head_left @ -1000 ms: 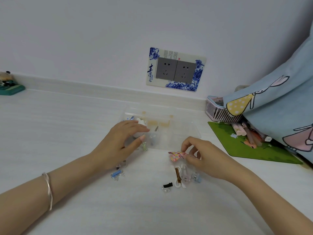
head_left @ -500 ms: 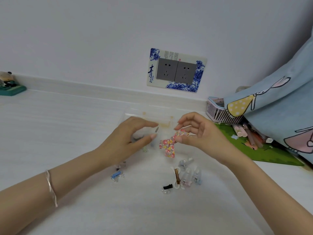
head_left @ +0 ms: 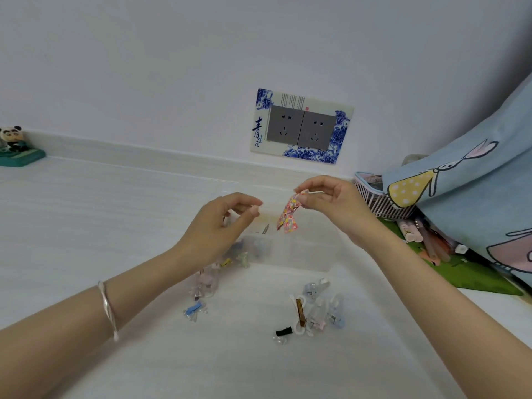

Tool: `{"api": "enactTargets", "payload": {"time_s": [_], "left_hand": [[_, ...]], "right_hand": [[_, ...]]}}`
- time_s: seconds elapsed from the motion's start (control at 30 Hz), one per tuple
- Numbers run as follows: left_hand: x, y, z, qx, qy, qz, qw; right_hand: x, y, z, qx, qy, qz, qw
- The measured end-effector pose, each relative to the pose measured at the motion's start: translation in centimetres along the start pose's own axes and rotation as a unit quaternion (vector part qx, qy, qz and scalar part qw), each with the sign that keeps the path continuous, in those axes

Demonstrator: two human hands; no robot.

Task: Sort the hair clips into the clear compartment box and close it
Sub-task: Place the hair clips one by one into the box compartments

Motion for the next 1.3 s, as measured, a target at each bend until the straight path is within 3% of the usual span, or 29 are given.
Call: {"api": "enactTargets", "payload": {"time_s": [0.23, 0.33, 0.43, 0.6, 0.8, 1.0, 1.17, 1.3], "left_hand": [[-0.6, -1.5, -0.5, 0.069, -0.012, 0.007, 0.998], [-0.6, -1.6, -0.5, 0.074, -0.021, 0.009, 0.997], [-0.7, -1.5, -0.5, 0.086, -0.024, 0.025, 0.996], [-0.9, -1.3, -0.4, 0.078, -0.022, 0.025, 0.996], [-1.1, -1.0, -0.4, 0.091, -0.024, 0.034, 0.995], [-1.2, -1.0, -0.4, 0.088, -0.020, 0.037, 0.995], [-1.2, -1.0, -0.3, 0.094, -0.024, 0.043, 0.994], [-1.3, -1.1, -0.3, 0.094, -0.019, 0.041, 0.995]], "right_hand": [[1.9, 2.0, 1.6, -0.112, -0.121, 0.012, 0.986], [1.7, 2.0, 2.0, -0.243, -0.096, -0.044, 0.964], [1.1, 1.6, 1.7, -0.281, -0.059, -0.070, 0.955], [0.1, 1.7, 1.9, -0.382, -0.129, -0.093, 0.910], [0.3, 1.2, 2.4, -0.425, -0.168, -0.106, 0.883], [0.1, 1.4, 1.5, -0.417, -0.114, -0.101, 0.896], [0.0, 1.6, 1.6, -0.296, -0.026, -0.048, 0.954], [0.6, 1.4, 2.5, -0.235, 0.019, -0.036, 0.971]]}}
Point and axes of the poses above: each hand's wrist, its own x-axis towards the middle knuckle, its own z-axis out of the palm, y = z × x, the point moved 2 cm from there along x, towards the middle knuckle, and after that the axes turned 9 degrees about -x, right-handed, at the moved point
